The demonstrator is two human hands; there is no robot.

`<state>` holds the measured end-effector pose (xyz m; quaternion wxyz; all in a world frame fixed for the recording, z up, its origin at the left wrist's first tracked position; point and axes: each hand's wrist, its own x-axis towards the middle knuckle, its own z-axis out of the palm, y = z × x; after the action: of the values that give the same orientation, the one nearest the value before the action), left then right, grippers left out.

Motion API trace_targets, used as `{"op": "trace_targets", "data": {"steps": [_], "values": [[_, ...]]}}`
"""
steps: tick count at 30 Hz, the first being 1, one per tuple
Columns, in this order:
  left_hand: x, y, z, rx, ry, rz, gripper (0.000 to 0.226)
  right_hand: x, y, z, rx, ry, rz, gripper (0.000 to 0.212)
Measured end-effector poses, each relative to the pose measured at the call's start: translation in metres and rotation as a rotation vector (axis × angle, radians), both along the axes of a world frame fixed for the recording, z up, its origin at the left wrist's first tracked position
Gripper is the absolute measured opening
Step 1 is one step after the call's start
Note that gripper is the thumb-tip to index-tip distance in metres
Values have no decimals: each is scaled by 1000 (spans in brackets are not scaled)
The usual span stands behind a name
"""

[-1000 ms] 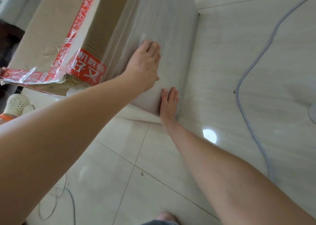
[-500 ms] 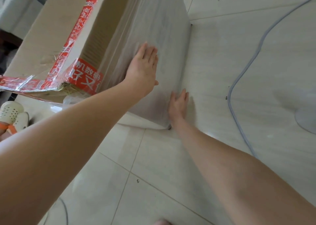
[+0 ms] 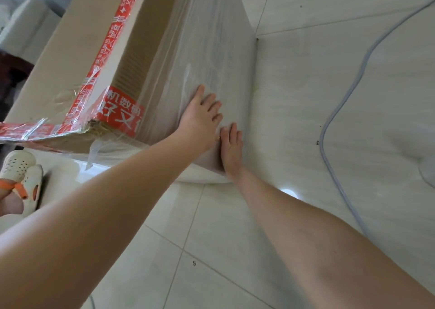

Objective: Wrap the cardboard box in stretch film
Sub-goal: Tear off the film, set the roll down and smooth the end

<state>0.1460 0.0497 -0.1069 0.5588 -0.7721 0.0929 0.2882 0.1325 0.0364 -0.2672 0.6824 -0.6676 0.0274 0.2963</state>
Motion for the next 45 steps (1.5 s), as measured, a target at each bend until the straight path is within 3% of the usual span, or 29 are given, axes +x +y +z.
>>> {"op": "trace_targets", "data": {"steps": [4,10,14,19,45], "values": [[7,5,-1,-4,-38,19,63,15,0,-7,2,-72,69,60],[10,3,2,-23,-75,34,67,21,-6,-7,14,-15,99,60],[16,3,13,41,-184,34,70,26,-12,12,-19,9,-34,64],[15,4,15,56,-175,67,61,22,8,44,60,-114,25,58],[-25,6,21,38,-157,-50,69,-37,2,40,-9,17,-130,59]]}}
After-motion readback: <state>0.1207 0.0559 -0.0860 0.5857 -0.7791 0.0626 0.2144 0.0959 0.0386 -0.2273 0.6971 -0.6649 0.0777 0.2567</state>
